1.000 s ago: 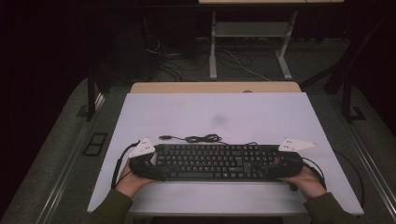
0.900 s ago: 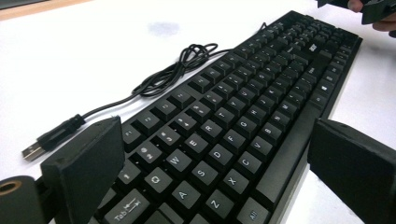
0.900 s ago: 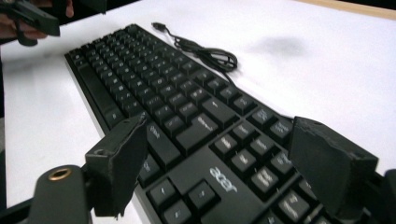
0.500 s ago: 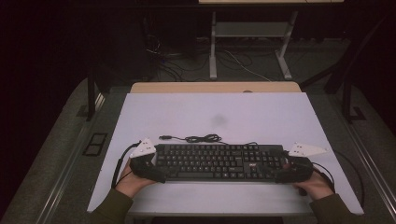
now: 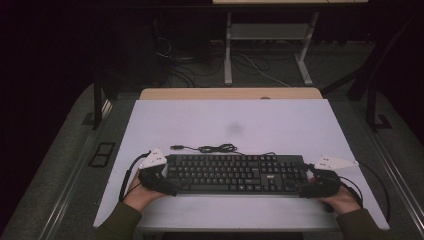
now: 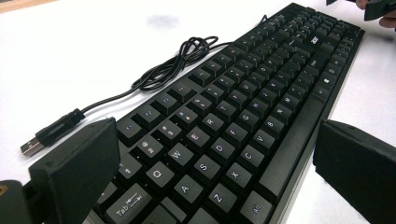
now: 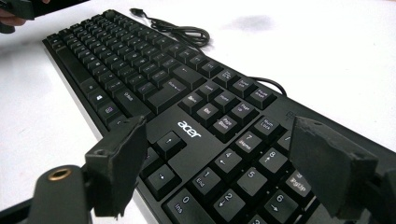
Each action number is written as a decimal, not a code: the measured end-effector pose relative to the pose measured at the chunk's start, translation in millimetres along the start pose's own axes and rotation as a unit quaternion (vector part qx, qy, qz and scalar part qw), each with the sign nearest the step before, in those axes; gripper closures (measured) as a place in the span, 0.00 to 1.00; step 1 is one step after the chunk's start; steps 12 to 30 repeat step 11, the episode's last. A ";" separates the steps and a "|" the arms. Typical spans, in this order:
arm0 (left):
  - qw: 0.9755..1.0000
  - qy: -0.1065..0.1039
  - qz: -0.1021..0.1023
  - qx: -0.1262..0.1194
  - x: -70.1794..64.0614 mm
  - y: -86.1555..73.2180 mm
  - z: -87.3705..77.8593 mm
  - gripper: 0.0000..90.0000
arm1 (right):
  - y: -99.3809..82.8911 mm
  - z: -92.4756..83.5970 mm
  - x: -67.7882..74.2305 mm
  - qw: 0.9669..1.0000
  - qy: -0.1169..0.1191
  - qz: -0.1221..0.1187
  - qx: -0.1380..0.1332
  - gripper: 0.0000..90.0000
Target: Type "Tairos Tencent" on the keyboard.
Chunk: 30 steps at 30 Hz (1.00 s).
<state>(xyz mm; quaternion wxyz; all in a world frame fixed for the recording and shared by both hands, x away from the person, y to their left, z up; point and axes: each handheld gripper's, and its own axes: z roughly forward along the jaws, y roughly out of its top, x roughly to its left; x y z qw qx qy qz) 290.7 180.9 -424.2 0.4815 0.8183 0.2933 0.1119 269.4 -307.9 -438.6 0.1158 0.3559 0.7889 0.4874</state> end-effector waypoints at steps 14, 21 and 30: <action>1.000 -0.004 0.001 -0.001 0.2 0.3 0.9 0.00 | 0.0 -0.7 0.1 1.000 0.002 0.000 -0.001 0.21; 1.000 -0.004 0.001 -0.001 0.2 0.3 0.9 0.00 | 0.0 -0.7 0.1 1.000 0.002 0.000 -0.001 0.21; 1.000 -0.004 0.001 -0.001 0.2 0.3 0.9 0.00 | 0.0 -0.7 0.1 1.000 0.002 0.000 -0.001 0.21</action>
